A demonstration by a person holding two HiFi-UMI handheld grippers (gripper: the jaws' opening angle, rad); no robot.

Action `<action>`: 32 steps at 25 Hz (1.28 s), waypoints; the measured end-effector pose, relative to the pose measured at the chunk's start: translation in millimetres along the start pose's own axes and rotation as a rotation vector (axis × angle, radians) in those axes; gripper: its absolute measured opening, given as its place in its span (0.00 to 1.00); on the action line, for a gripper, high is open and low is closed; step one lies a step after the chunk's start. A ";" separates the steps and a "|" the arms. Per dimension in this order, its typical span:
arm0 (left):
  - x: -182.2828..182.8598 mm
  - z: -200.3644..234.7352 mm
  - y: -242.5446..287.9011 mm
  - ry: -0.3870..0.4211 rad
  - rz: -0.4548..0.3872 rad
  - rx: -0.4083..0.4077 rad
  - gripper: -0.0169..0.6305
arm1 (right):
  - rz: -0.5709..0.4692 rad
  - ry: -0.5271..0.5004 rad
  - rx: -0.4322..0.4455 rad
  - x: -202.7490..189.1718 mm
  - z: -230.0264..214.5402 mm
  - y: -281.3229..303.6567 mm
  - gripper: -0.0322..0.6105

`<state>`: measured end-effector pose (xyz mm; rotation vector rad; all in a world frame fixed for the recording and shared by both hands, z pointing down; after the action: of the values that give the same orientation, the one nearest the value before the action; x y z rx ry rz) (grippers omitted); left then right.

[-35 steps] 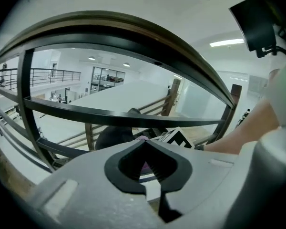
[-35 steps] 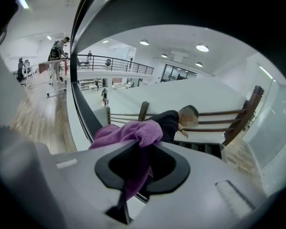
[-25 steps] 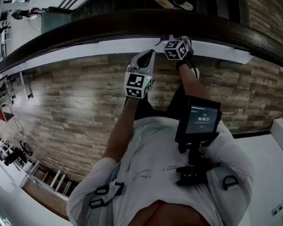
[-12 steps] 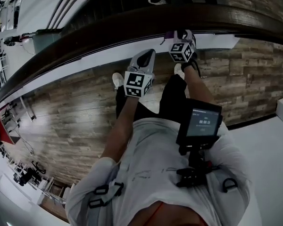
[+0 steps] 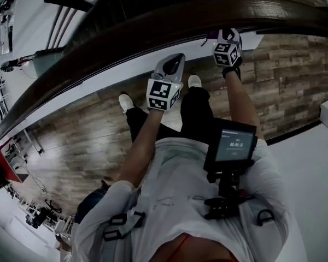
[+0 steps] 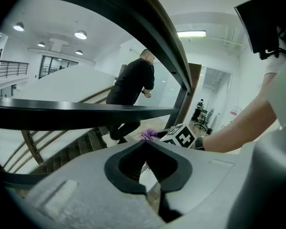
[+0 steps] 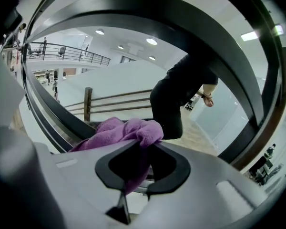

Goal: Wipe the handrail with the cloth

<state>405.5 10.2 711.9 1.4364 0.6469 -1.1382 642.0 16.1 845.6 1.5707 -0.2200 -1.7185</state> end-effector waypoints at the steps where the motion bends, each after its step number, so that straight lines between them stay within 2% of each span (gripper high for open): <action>1: 2.8 -3.0 6.8 0.001 -0.003 -0.004 0.03 | 0.004 0.003 -0.018 -2.0 -14.6 2.1 0.13; 6: 10.0 -16.7 34.1 0.010 -0.009 -0.010 0.03 | 0.015 0.031 -0.089 -10.4 -78.2 11.8 0.13; 11: 14.3 -23.3 54.5 0.017 -0.007 0.013 0.03 | 0.003 0.022 -0.167 -17.2 -120.2 18.4 0.13; 14: 18.3 -30.2 62.6 0.015 0.002 0.025 0.03 | 0.033 0.008 -0.223 -25.3 -149.9 20.4 0.13; 16: 23.9 -35.0 63.2 0.007 0.016 0.036 0.03 | 0.078 0.053 -0.194 -28.8 -163.6 20.6 0.13; 19: 43.2 -47.2 49.2 -0.006 0.027 0.039 0.03 | 0.142 0.224 -0.061 -30.7 -168.3 -0.5 0.14; 22: 74.3 -53.8 12.2 0.023 0.019 0.030 0.03 | 0.104 0.282 0.033 -10.0 -143.3 -53.9 0.14; 26: 106.2 -48.2 -46.5 0.088 -0.022 0.059 0.03 | -0.048 0.345 0.136 40.5 -83.7 -138.8 0.14; 29: 113.6 -44.7 -102.9 0.110 -0.056 0.105 0.03 | -0.132 0.353 0.241 65.4 -28.8 -219.9 0.14; 32: 106.2 -47.2 -176.6 0.108 -0.108 0.149 0.03 | -0.197 0.342 0.329 76.8 34.1 -294.4 0.14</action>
<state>303.6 70.6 536.7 1.6143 0.7348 -1.2198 492.4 154.9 617.4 2.1628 -0.1860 -1.5809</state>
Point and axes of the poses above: the fingertips, and each gripper's own axes: y forward along the fingers, z to its left, x out of its top, the point moved 2 cm from there along -y, backward along the fingers, and after that the axes turned 14 degrees about y, right-handed, at the moved point
